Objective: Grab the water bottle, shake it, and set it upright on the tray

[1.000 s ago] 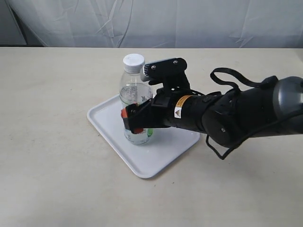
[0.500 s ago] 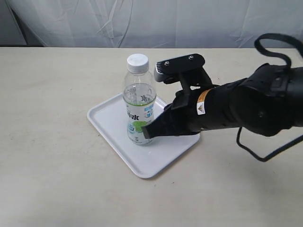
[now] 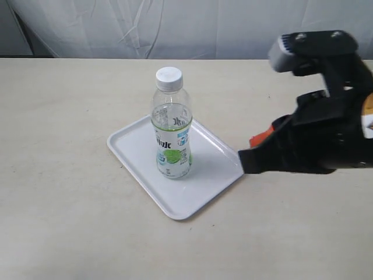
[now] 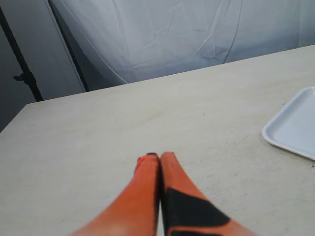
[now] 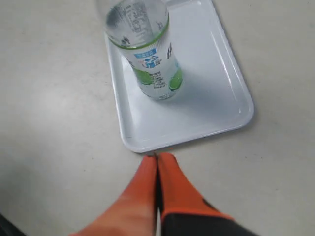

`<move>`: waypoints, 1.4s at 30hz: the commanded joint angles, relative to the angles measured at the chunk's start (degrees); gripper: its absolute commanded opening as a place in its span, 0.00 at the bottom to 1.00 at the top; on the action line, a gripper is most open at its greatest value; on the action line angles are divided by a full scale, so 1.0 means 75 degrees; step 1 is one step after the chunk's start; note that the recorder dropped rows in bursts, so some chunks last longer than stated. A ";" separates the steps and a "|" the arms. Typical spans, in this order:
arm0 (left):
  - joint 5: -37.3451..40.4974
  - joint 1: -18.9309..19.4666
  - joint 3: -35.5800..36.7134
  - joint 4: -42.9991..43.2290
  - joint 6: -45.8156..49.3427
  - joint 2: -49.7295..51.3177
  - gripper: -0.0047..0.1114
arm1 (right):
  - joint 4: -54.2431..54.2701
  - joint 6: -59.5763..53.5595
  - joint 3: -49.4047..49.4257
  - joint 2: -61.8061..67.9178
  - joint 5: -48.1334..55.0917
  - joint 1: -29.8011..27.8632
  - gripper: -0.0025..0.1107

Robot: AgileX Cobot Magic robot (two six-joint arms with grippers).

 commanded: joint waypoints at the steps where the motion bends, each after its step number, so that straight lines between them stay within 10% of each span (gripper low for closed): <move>1: -0.0078 -0.0019 0.0029 -0.0019 -0.0022 -0.0035 0.04 | 0.0428 0.0059 0.0290 -0.1234 0.0504 -0.0003 0.01; 19: -0.0078 -0.0019 0.0029 -0.0019 -0.0022 -0.0035 0.04 | 0.0993 -0.0035 0.0320 -0.3203 0.1613 -0.0100 0.01; 31: -0.0078 -0.0019 0.0029 -0.0019 -0.0022 -0.0035 0.04 | 0.1623 -0.0711 0.2907 -0.5428 -0.2353 -0.3505 0.01; 42: -0.0078 -0.0019 0.0029 -0.0019 -0.0022 -0.0035 0.04 | 0.1485 -0.1156 0.4552 -0.7297 -0.2439 -0.5585 0.01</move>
